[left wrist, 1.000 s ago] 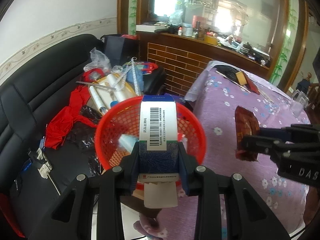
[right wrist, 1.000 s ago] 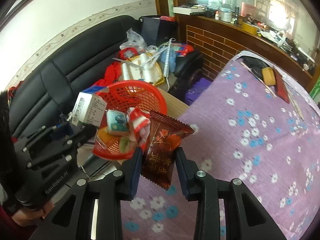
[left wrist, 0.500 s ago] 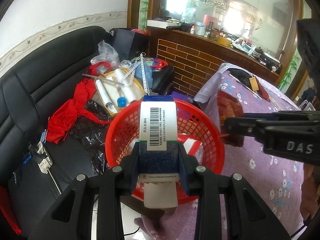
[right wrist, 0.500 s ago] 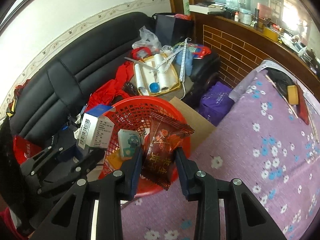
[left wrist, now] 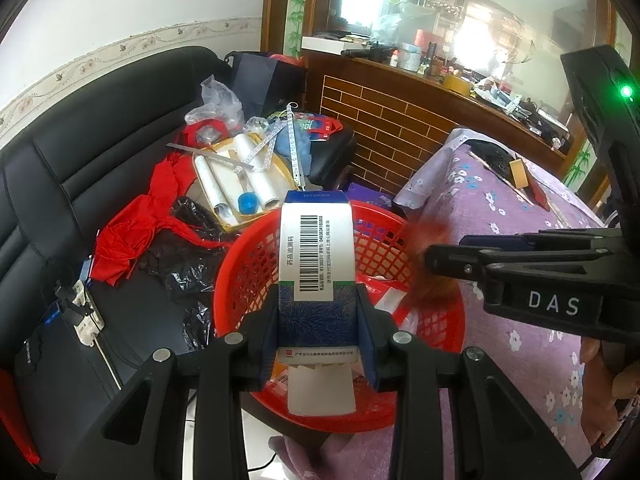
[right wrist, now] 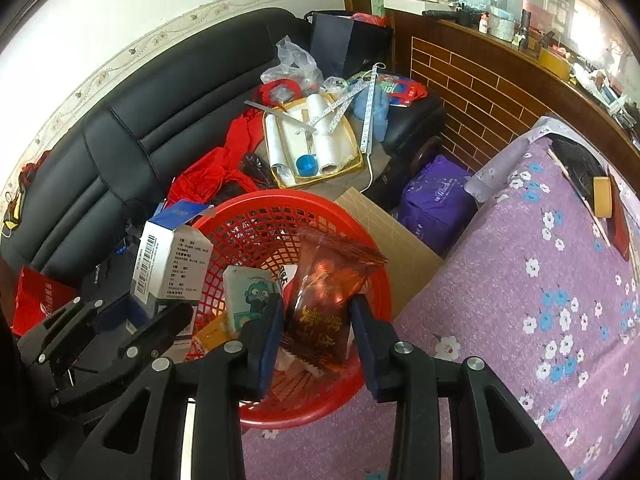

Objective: Collect trash

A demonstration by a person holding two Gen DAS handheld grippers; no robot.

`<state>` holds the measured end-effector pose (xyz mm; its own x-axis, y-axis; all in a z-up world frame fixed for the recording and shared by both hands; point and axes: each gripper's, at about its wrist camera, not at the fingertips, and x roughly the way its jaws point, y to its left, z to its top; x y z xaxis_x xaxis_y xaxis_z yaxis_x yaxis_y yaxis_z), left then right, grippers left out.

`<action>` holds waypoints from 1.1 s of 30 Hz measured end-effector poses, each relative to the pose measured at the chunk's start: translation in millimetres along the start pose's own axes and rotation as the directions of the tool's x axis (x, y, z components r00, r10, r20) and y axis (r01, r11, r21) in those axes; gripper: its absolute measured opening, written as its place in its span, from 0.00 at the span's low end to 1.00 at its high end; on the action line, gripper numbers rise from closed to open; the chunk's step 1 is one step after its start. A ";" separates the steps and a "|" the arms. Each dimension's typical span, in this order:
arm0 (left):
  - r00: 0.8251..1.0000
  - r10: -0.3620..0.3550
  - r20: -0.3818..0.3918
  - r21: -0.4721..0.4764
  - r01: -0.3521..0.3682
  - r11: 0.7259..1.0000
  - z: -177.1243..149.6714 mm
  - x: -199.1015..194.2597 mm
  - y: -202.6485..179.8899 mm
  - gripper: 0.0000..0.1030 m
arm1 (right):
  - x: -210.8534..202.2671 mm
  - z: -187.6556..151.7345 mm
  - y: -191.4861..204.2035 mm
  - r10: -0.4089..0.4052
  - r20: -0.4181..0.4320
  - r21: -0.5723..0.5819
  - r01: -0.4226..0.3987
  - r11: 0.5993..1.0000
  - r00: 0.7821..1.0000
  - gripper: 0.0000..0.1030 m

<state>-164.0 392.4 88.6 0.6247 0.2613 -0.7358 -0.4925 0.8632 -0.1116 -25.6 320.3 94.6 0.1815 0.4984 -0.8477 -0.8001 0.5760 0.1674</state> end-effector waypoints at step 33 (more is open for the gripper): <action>0.925 0.322 0.200 -0.023 -0.324 0.946 -48.0 -141.7 -81.7 0.96 | -157.9 -138.9 -16.8 -0.274 0.217 -0.115 0.303 0.946 0.937 0.90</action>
<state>-241.4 264.1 169.9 0.5406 0.6063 -0.5832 -0.6822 0.7216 0.1178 -120.2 142.0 155.8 0.5131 0.4501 -0.7308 -0.7677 0.6214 -0.1564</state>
